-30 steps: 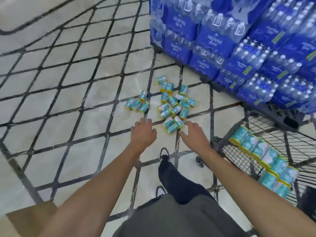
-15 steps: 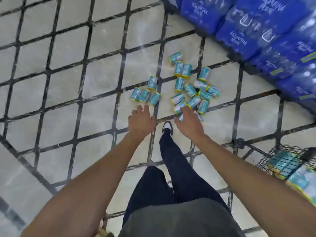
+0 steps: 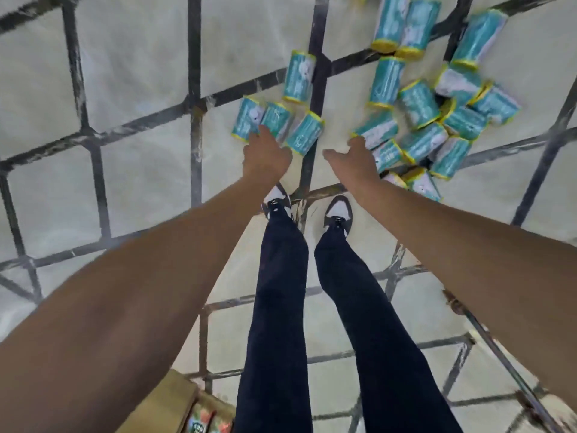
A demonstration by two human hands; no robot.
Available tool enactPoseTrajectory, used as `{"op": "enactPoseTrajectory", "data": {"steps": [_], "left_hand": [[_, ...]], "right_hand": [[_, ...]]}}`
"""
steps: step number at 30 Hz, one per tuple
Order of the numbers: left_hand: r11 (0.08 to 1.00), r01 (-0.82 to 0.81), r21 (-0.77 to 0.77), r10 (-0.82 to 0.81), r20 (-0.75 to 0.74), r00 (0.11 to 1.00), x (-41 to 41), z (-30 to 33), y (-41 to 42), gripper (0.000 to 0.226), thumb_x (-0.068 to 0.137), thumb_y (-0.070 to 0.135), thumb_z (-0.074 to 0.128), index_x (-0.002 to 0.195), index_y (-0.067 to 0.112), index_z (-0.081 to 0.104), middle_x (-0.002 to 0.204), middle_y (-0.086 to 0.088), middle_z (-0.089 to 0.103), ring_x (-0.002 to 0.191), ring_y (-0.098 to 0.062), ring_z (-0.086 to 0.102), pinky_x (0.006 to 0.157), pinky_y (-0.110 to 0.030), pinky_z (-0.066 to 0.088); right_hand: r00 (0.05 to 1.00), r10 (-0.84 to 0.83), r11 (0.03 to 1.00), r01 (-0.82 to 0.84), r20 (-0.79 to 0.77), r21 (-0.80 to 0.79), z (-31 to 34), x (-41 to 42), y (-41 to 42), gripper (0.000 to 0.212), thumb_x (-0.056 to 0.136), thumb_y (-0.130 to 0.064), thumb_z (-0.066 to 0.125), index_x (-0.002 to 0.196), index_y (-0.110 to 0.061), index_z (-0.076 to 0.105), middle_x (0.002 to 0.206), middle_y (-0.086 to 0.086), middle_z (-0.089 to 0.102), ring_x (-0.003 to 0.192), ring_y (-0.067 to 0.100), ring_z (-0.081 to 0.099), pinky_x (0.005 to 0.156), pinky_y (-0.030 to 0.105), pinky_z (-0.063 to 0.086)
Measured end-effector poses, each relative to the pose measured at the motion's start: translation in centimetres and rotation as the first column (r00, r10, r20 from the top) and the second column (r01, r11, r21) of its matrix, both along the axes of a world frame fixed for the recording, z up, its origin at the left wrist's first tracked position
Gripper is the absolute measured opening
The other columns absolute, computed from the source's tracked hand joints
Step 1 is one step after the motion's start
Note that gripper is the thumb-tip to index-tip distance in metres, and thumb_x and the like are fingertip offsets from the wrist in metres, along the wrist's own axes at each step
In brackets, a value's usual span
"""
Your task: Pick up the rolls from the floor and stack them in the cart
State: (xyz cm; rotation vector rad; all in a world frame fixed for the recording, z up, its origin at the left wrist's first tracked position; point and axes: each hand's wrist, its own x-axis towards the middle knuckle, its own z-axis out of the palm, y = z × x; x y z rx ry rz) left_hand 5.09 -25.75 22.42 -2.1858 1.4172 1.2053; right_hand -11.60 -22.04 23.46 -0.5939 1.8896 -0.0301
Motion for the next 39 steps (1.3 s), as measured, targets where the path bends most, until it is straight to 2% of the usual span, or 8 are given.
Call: {"op": "enactPoseTrajectory", "data": {"steps": [4,10,15,18,22,30,34,39], "left_hand": [[0.971,-0.237,0.001,0.237,-0.046,0.97,1.1,-12.9,-3.9,0.064,0.086,0.023,0.062,0.144,0.005,0.041,0.141,-0.018,0.049,0.129,-0.033,0.051,0.106,-0.042,0.045],[0.999,-0.035,-0.007,0.036,0.094,0.995,1.4,-26.9,-6.1,0.073,0.088,0.037,0.066,0.147,0.006,0.036,0.152,-0.015,0.034,0.141,-0.032,0.036,0.114,-0.04,0.034],[0.944,0.235,-0.233,-0.139,0.365,0.921,-0.3,-30.8,-2.9,0.091,0.09,0.048,0.061,0.154,-0.001,0.019,0.154,-0.02,0.031,0.142,-0.036,0.032,0.111,-0.044,0.033],[0.897,0.332,-0.292,-0.18,0.444,0.878,0.1,-32.4,-2.6,0.087,0.087,0.047,0.067,0.151,0.0,0.031,0.146,-0.017,0.045,0.137,-0.034,0.042,0.104,-0.043,0.041],[0.887,0.312,-0.34,-0.118,0.485,0.867,-0.3,-33.0,-2.5,0.082,0.068,0.045,0.083,0.132,0.001,0.056,0.117,-0.013,0.065,0.11,-0.031,0.063,0.084,-0.04,0.052],[0.99,0.048,-0.132,-0.046,0.015,0.999,0.2,-26.4,-4.3,0.101,0.079,0.043,0.078,0.151,0.004,0.019,0.151,-0.016,0.035,0.138,-0.035,0.04,0.111,-0.045,0.036],[0.993,-0.09,-0.083,0.078,-0.137,0.988,0.2,-15.9,-3.6,0.111,0.078,0.041,0.079,0.157,0.004,0.009,0.155,-0.015,0.032,0.143,-0.032,0.034,0.117,-0.044,0.033],[0.987,-0.161,0.002,0.156,-0.276,0.948,-0.9,4.2,-0.8,0.101,0.073,0.037,0.082,0.149,0.003,0.023,0.139,-0.014,0.048,0.126,-0.031,0.051,0.105,-0.046,0.046]], "right_hand": [[0.981,-0.187,0.979,0.183,0.041,0.093,-12.7,2.4,-2.9,0.078,0.092,-0.041,0.069,0.15,-0.007,0.03,0.133,0.008,0.05,0.108,0.023,0.05,0.083,0.028,0.038],[0.808,-0.586,0.8,0.564,0.063,0.205,-27.0,6.1,-5.4,0.083,0.081,-0.041,0.081,0.141,-0.016,0.029,0.122,0.007,0.047,0.096,0.021,0.054,0.072,0.033,0.047],[0.687,-0.724,0.688,0.715,0.053,0.123,-32.0,7.7,-6.8,0.098,0.064,-0.051,0.087,0.136,-0.027,0.025,0.122,0.005,0.046,0.109,0.03,0.056,0.097,0.048,0.052],[0.717,-0.696,0.718,0.693,0.044,0.066,-33.0,7.6,-6.2,0.088,0.057,-0.056,0.085,0.118,-0.029,0.028,0.115,0.004,0.051,0.102,0.028,0.059,0.092,0.049,0.056],[0.744,-0.662,0.748,0.663,0.088,0.03,-33.8,6.4,-5.3,0.079,0.068,-0.043,0.087,0.122,-0.025,0.032,0.118,0.007,0.053,0.102,0.026,0.061,0.092,0.047,0.057],[0.76,-0.635,0.764,0.644,0.134,-0.035,-25.7,2.9,-3.1,0.075,0.063,-0.035,0.091,0.119,-0.021,0.044,0.109,0.006,0.063,0.097,0.025,0.068,0.092,0.047,0.058],[0.751,-0.634,0.757,0.652,0.187,-0.049,-14.2,1.0,-2.0,0.073,0.063,-0.027,0.093,0.122,-0.019,0.05,0.11,0.005,0.066,0.099,0.021,0.068,0.091,0.041,0.057],[0.783,-0.592,0.789,0.612,0.192,-0.061,5.2,-1.5,0.3,0.078,0.056,-0.035,0.094,0.12,-0.02,0.052,0.109,0.005,0.069,0.097,0.022,0.071,0.091,0.045,0.059]]}}
